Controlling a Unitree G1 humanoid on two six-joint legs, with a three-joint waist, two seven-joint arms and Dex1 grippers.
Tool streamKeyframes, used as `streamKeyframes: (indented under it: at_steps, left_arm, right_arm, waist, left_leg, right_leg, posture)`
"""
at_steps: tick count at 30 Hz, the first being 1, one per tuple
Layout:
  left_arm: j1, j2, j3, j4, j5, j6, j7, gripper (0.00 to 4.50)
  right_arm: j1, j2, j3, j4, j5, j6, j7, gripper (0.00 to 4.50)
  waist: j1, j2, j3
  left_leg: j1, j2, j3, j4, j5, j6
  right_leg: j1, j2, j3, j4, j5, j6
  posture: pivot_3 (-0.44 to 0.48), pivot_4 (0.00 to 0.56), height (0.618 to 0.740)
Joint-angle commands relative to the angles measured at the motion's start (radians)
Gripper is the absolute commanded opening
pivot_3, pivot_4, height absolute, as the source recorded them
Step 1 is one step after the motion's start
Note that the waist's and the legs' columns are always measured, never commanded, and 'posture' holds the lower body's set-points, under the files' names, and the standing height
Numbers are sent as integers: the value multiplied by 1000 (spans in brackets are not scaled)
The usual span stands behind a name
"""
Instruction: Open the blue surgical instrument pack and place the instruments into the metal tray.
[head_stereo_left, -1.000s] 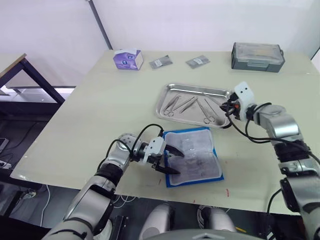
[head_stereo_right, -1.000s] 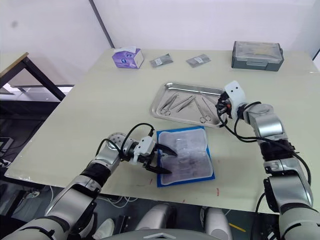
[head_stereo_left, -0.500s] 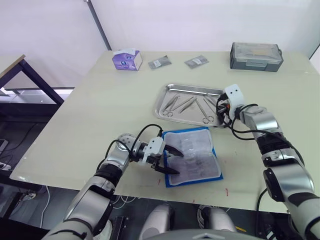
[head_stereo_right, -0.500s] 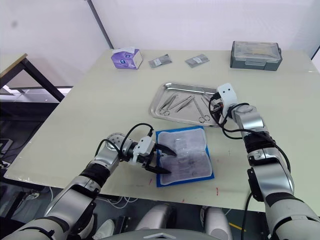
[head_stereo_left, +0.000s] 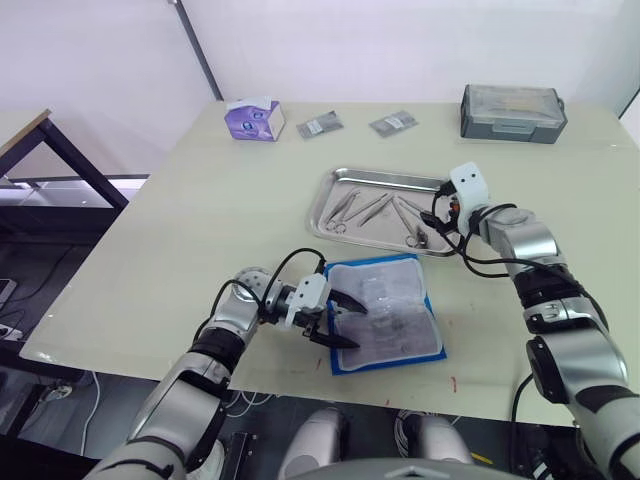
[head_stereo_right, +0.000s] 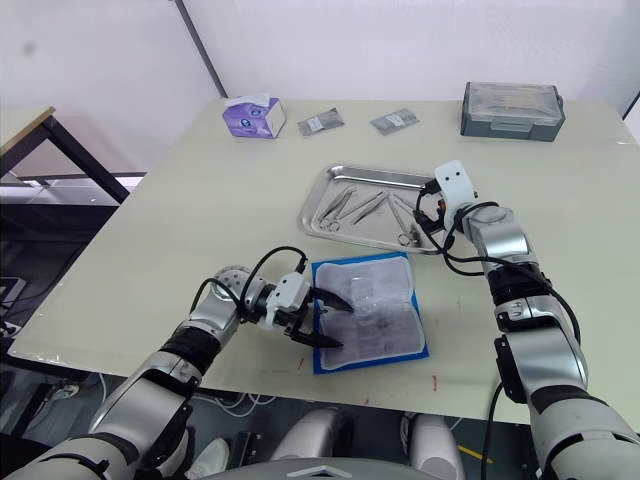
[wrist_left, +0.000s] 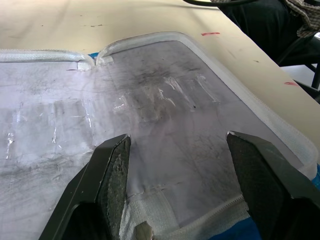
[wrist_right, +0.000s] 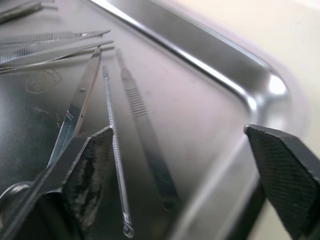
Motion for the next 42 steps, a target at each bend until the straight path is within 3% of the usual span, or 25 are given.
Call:
streamKeyframes:
  at_steps: [1, 10, 18, 20, 24, 27, 30, 31, 42]
  left_arm:
    - [80, -25, -79, 116, 108, 31, -38, 3256]
    - [79, -33, -13, 53, 30, 53, -38, 3256]
    - [114, -26, 107, -217, -103, 223, -7, 3256]
    - [124, -13, 129, -289, -120, 265, 7, 3256]
    - [129, 12, 189, -424, -169, 363, 57, 3256]
    - [112, 39, 270, -495, -207, 444, 140, 3256]
    - [114, 87, 365, -545, -237, 501, 223, 3949]
    - [121, 101, 391, -558, -246, 514, 242, 4487]
    - [320, 260, 653, -668, -303, 624, 399, 4487]
  right_arm:
    - [-1, -13, -35, -97, 20, 13, 2, 4360]
    - [131, -55, -108, -345, 122, 11, 87, 4360]
    - [320, -62, -188, -571, 264, -56, 183, 4360]
    - [360, -67, -198, -611, 288, -82, 204, 4360]
    - [437, -70, -231, -669, 326, -125, 225, 4360]
    - [506, -80, -254, -711, 356, -163, 256, 4360]
    - [596, -96, -289, -731, 381, -210, 291, 4500]
    - [622, -103, -299, -737, 393, -217, 305, 4500]
    - [892, -153, -449, -753, 490, -305, 393, 4500]
  waist:
    - [-2, 0, 0]
    - [-5, 0, 1]
    - [-11, -4, 10]
    - [-11, -12, 18]
    - [-8, -20, 26]
    - [-9, -29, 34]
    - [-13, -34, 42]
    - [-14, -35, 43]
    - [-13, -36, 50]
  left_leg:
    - [0, 0, 0, 0, 0, 0]
    - [-1, 0, -1, 0, 0, 0]
    - [-10, 0, -2, 0, 0, 0]
    - [-21, 0, -3, 2, 1, -1]
    - [-23, 0, -3, 2, 2, -2]
    - [-35, 0, -4, 5, 5, -7]
    - [-36, 1, -5, 4, 5, -7]
    - [-36, 1, -5, 4, 5, -7]
    - [-36, 1, -3, 4, 5, -7]
  right_leg:
    - [0, 0, 0, 0, 0, 0]
    - [0, -1, -1, 0, 0, 1]
    - [-7, 0, -1, 1, 0, 1]
    - [-17, 0, -2, 2, 0, 0]
    - [-19, 0, -2, 1, 0, 0]
    - [-30, 0, -3, 2, 0, 0]
    - [-30, 0, -5, 2, 0, 0]
    - [-31, 0, -4, 2, 0, 0]
    - [-32, -1, -3, 2, 0, 0]
  posture:
    - [0, 150, 738]
    - [0, 150, 738]
    - [0, 150, 738]
    - [0, 150, 738]
    - [0, 150, 738]
    - [0, 150, 738]
    - [0, 150, 738]
    - [0, 150, 738]
    - [0, 150, 738]
